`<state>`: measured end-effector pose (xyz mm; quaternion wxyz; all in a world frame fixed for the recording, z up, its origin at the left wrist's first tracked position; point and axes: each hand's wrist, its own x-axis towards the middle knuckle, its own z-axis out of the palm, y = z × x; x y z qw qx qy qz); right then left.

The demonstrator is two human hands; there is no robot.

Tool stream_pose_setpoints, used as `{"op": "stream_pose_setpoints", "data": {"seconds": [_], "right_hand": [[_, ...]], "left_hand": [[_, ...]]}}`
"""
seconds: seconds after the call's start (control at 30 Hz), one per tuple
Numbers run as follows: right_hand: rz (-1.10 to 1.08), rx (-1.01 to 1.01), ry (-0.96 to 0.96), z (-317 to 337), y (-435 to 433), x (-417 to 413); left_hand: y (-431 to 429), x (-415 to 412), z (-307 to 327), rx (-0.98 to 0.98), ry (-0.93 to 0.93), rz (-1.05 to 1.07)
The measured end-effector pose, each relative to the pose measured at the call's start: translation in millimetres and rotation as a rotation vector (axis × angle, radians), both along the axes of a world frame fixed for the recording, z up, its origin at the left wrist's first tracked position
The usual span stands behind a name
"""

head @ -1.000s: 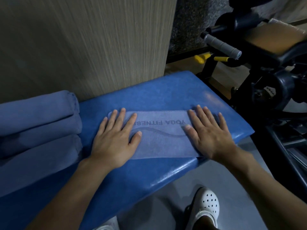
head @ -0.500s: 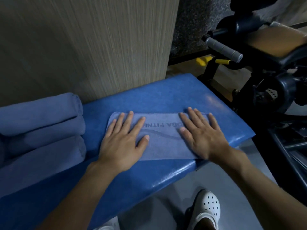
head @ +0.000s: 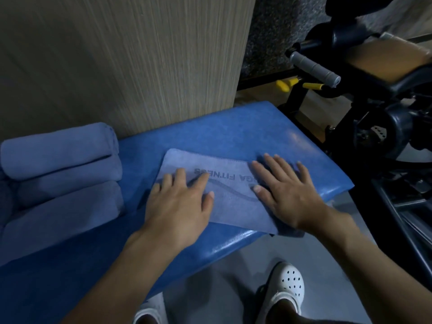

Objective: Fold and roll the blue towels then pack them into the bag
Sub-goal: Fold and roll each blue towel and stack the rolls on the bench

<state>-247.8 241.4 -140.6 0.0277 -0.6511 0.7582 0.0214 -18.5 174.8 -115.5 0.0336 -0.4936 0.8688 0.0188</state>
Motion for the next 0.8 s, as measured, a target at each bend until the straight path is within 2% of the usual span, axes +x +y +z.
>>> {"op": "stream_pose_setpoints", "data": {"seconds": [0.13,0.27,0.43,0.53,0.67,0.8], "right_hand": [[0.042,0.048,0.018,-1.3,3.2,5.6],[0.067,0.1,0.067,7.5,31.1,18.7],[0.141,0.023,-0.11,14.9,6.2,30.2],[0.223,0.033,-0.112,8.7,-5.0,35.3],[0.209,0.054,-0.044,9.1,5.9,44.0],[0.16,-0.049,0.034,18.7,20.0,58.3]], "left_hand": [[9.2,5.1,-5.1,0.034,-0.096,-0.001],[-3.8,5.2,-8.2,0.111,-0.093,-0.034],[3.7,12.3,3.1,0.077,-0.121,0.084],[10.0,13.2,2.6,0.11,-0.129,0.085],[-3.7,12.5,-11.5,0.192,-0.07,0.045],[-34.8,18.7,-25.8,0.191,0.057,-0.144]]}}
